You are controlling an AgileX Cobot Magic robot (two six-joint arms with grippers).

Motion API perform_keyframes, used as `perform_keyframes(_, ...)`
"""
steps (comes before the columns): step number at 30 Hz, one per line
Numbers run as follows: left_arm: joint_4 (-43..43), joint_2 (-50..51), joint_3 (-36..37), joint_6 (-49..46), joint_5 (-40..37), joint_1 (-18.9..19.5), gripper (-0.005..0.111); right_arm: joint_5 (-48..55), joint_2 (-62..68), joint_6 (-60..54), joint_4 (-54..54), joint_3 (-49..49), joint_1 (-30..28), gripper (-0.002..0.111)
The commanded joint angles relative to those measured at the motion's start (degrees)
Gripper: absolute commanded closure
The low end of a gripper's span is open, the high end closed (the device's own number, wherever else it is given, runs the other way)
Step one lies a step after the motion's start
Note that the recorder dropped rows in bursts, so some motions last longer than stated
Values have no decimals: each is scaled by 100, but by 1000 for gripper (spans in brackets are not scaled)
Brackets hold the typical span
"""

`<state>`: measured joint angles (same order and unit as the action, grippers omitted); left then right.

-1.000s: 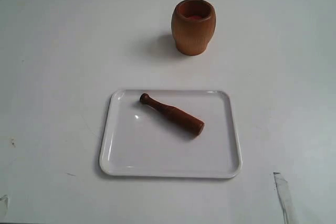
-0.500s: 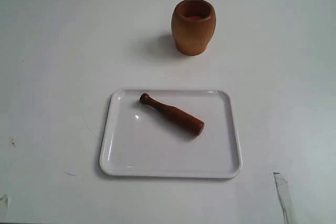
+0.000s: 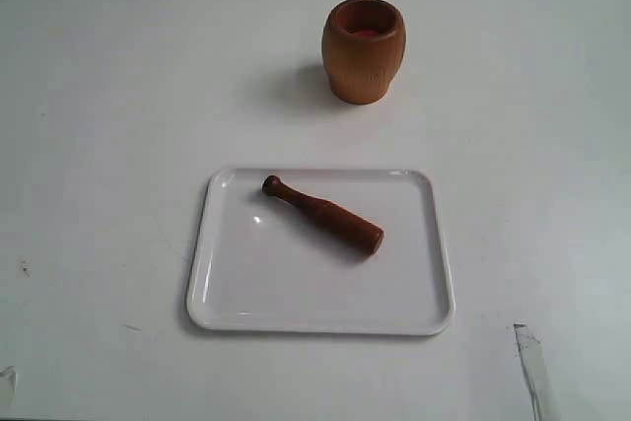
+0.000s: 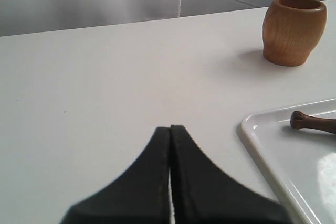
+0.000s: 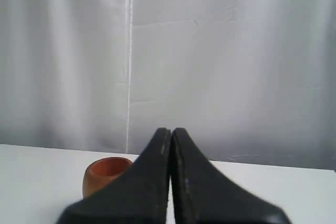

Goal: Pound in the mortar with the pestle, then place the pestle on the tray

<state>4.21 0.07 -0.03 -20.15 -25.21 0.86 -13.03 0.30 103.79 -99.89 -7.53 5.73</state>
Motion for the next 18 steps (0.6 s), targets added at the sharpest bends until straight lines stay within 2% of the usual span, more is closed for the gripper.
perform_keyframes(1, -42, -7, 3, 47, 17, -44, 107, 199, -30, -386, 268, 38, -48, 108)
perform_keyframes(3, -42, -7, 3, 47, 17, -44, 107, 199, -30, -1388, 1182, 38, -48, 108)
perform_keyframes(5, -42, -7, 3, 47, 17, -44, 107, 209, -30, -2927, 2609, 38, -48, 108)
perform_keyframes(7, -42, -7, 3, 47, 17, -44, 107, 313, -30, -4809, 4471, 38, -48, 108)
perform_keyframes(9, -42, -7, 3, 47, 17, -44, 107, 580, -30, -6897, 6802, 38, -48, 108)
perform_keyframes(12, -42, -7, 3, 47, 17, -44, 107, 1047, -30, -9172, 9159, 38, -48, 108)
perform_keyframes(14, -42, -7, 3, 47, 17, -44, 107, 1303, -30, -9723, 9681, 38, -48, 108)
perform_keyframes(18, -42, -7, 3, 47, 17, -44, 107, 1546, -30, -9758, 9695, 38, -48, 108)
